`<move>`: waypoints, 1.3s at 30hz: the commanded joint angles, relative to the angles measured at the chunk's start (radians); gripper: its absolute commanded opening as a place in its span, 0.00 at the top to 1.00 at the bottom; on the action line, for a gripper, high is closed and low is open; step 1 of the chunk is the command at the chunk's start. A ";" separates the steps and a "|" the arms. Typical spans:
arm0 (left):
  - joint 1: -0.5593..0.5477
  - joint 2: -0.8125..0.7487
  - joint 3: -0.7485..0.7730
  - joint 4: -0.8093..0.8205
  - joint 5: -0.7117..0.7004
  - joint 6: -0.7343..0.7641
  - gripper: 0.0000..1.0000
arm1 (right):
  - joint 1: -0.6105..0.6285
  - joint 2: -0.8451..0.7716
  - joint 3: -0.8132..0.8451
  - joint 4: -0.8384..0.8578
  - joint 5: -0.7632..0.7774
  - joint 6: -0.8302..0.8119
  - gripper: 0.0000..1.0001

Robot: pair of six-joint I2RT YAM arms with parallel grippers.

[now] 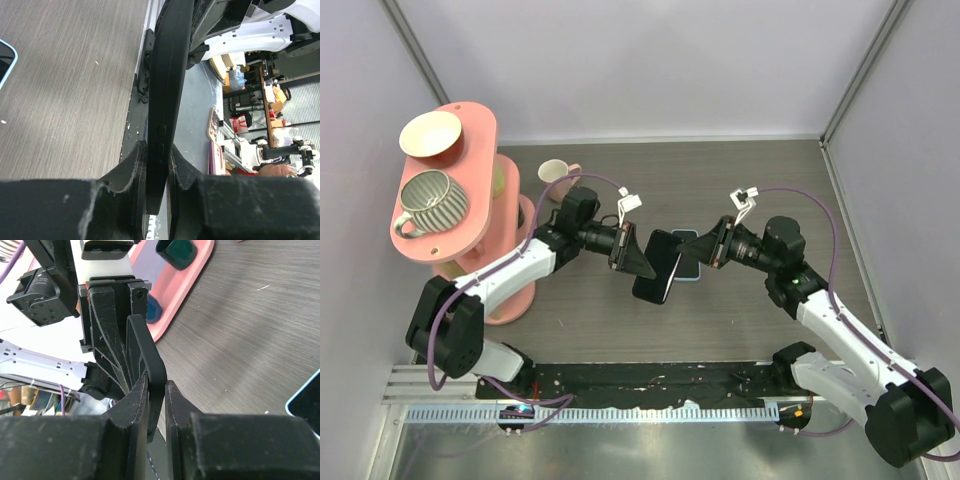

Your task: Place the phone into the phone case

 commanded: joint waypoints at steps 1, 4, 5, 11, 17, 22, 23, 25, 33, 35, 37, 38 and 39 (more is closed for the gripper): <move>-0.008 0.011 0.060 -0.050 -0.064 -0.022 1.00 | 0.006 -0.023 0.057 -0.055 0.114 -0.121 0.96; -0.032 0.023 0.075 -0.050 -0.085 -0.027 1.00 | 0.018 -0.017 0.056 -0.056 0.128 -0.132 0.86; -0.044 0.026 0.080 -0.050 -0.090 -0.027 1.00 | 0.017 -0.017 0.053 -0.055 0.131 -0.129 0.82; -0.049 0.035 0.088 -0.056 -0.115 -0.030 1.00 | 0.020 -0.044 0.045 -0.081 0.197 -0.098 0.62; -0.045 0.069 0.088 -0.050 -0.185 -0.041 1.00 | 0.016 -0.067 0.037 -0.202 0.396 -0.071 0.26; -0.011 0.164 0.150 -0.096 -0.275 -0.053 1.00 | 0.016 -0.153 0.024 -0.249 0.481 -0.043 0.13; -0.006 0.201 0.167 -0.124 -0.318 -0.053 1.00 | 0.016 -0.178 0.027 -0.268 0.495 -0.043 0.12; 0.003 0.233 0.209 -0.153 -0.381 -0.068 1.00 | 0.016 -0.195 0.030 -0.288 0.507 -0.058 0.12; 0.066 0.399 0.253 -0.121 -0.441 -0.170 1.00 | 0.015 -0.230 0.033 -0.371 0.541 -0.092 0.11; 0.074 0.425 0.256 -0.103 -0.421 -0.174 1.00 | 0.013 -0.238 0.027 -0.374 0.542 -0.092 0.11; 0.077 0.462 0.262 -0.086 -0.397 -0.177 1.00 | 0.013 -0.239 0.025 -0.372 0.541 -0.092 0.11; 0.078 0.474 0.267 -0.089 -0.398 -0.176 1.00 | 0.015 -0.239 0.025 -0.374 0.541 -0.094 0.11; 0.080 0.483 0.278 -0.087 -0.395 -0.176 1.00 | 0.015 -0.241 0.025 -0.374 0.541 -0.095 0.11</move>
